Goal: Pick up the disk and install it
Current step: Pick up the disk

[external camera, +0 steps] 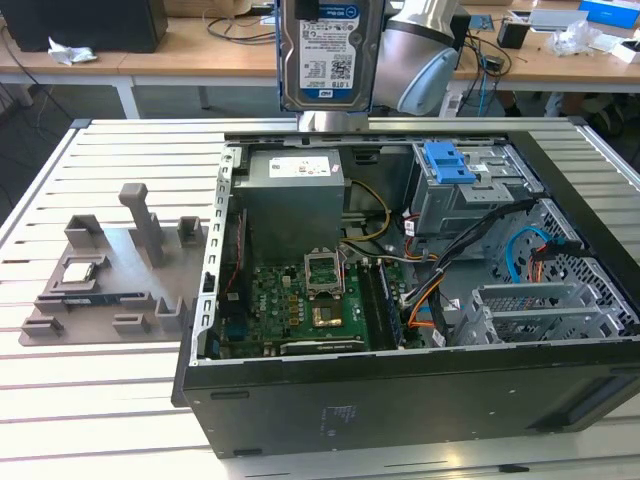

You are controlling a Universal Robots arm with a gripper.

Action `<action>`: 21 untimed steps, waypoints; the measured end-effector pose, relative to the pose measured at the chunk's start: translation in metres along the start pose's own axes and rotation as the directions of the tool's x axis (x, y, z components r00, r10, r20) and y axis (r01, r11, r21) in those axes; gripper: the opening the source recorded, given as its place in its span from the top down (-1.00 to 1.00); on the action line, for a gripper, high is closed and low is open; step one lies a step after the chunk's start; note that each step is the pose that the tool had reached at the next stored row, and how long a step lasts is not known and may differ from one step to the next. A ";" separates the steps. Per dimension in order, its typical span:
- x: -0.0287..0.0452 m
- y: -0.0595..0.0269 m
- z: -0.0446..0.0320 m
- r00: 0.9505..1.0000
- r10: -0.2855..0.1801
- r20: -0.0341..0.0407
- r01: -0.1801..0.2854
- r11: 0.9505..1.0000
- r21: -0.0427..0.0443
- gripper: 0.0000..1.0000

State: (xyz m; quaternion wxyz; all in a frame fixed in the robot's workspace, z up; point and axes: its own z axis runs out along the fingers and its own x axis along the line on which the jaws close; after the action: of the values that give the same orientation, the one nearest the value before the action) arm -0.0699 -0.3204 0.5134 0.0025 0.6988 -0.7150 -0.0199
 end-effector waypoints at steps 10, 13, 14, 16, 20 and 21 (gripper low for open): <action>0.0031 -0.0055 -0.0001 1.000 0.000 0.000 0.000 1.000 0.000 0.26; 0.0042 -0.0069 -0.0001 1.000 0.000 0.000 0.000 1.000 0.000 0.26; 0.0047 -0.0074 -0.0001 1.000 0.000 0.000 0.000 1.000 0.000 0.26; 0.0075 -0.0082 0.0000 1.000 0.000 0.000 0.000 1.000 0.000 0.26; 0.0216 -0.0089 0.0000 1.000 0.000 0.000 0.000 1.000 0.000 0.26; 0.0266 -0.0091 0.0000 1.000 0.000 0.000 0.000 1.000 0.000 0.26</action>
State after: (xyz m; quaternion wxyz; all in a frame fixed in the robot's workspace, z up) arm -0.0615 -0.3472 0.5124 0.0024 0.6988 -0.7150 -0.0200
